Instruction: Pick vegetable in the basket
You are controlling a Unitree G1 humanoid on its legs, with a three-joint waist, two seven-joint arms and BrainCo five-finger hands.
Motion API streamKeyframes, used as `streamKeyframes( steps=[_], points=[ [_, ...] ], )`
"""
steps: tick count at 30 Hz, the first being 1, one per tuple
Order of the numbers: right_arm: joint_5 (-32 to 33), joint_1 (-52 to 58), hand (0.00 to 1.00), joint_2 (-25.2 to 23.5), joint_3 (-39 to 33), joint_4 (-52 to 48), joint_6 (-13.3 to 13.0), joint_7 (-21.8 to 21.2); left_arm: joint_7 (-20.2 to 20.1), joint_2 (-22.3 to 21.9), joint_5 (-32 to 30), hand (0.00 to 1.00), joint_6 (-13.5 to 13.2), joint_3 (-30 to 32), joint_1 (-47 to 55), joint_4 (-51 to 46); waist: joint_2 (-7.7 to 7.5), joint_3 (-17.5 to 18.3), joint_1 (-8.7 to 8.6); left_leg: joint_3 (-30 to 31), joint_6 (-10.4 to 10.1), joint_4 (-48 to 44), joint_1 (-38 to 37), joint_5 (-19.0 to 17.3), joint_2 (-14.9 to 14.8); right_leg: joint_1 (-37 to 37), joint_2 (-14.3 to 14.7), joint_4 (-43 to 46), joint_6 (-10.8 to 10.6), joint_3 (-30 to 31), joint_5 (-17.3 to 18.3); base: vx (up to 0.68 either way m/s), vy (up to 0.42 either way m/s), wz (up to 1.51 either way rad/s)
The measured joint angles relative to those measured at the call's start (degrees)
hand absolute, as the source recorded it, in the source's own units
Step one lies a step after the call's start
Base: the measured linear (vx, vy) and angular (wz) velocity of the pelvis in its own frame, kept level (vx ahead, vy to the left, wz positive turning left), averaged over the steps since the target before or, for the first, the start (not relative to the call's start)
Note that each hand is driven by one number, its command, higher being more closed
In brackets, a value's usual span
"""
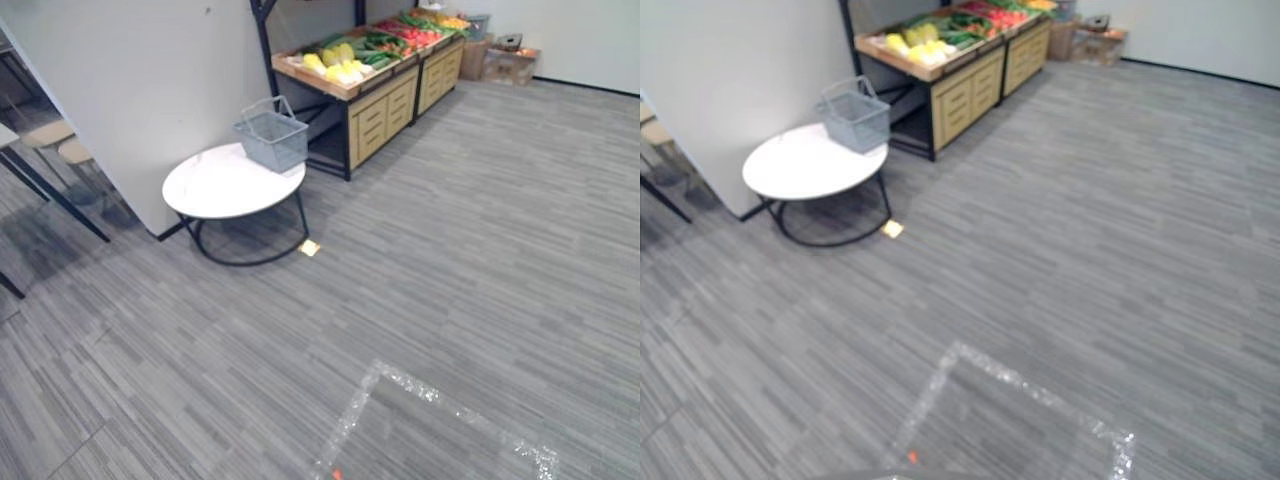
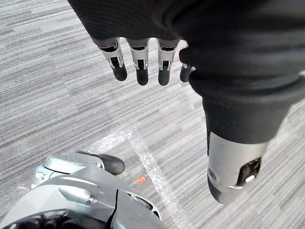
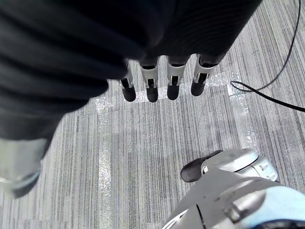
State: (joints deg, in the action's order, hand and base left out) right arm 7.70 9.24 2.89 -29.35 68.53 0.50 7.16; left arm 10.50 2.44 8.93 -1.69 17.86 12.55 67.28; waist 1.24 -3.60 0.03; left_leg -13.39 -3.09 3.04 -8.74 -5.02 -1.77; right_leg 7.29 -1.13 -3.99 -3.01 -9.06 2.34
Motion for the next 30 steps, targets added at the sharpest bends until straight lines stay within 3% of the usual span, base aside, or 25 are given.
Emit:
streamKeyframes(
  steps=[16, 22, 30],
  points=[
    [-1.1, -1.2, 0.0, 0.1, 1.8, -0.4, -0.9, 1.5, -0.3, 0.3, 2.1, 0.0, -0.9, -1.8, -0.1, -0.2, -0.23, -1.1, 0.22, -0.1, 0.3, 1.5, -0.4, 0.4, -0.1, -0.1, 0.2, -0.4, 0.0, -0.5, 0.0, -0.03, -0.026, 0.01],
    [-0.9, -1.3, 0.0, -0.1, 1.5, -0.7, -0.8, -0.4, -3.0, 0.7, 1.6, 0.0, -0.8, -1.7, -0.6, -0.2, -0.62, -2.2, 0.21, -0.7, 0.2, 1.8, -0.5, 0.3, -0.1, -0.2, 0.3, -0.6, 0.0, 0.0, 0.0, -0.01, -0.025, -0.03],
    [-0.9, -1.5, 0.0, -0.2, 0.6, -0.7, -0.8, -0.9, -3.6, 1.1, 1.5, 0.0, -0.6, -2.6, -1.0, 0.0, -0.65, -2.5, 0.2, -1.4, -0.7, 1.0, -0.4, -0.3, -0.3, -0.1, 0.4, -0.9, 0.0, 0.4, 0.0, -0.01, -0.036, -0.04]
  ],
)
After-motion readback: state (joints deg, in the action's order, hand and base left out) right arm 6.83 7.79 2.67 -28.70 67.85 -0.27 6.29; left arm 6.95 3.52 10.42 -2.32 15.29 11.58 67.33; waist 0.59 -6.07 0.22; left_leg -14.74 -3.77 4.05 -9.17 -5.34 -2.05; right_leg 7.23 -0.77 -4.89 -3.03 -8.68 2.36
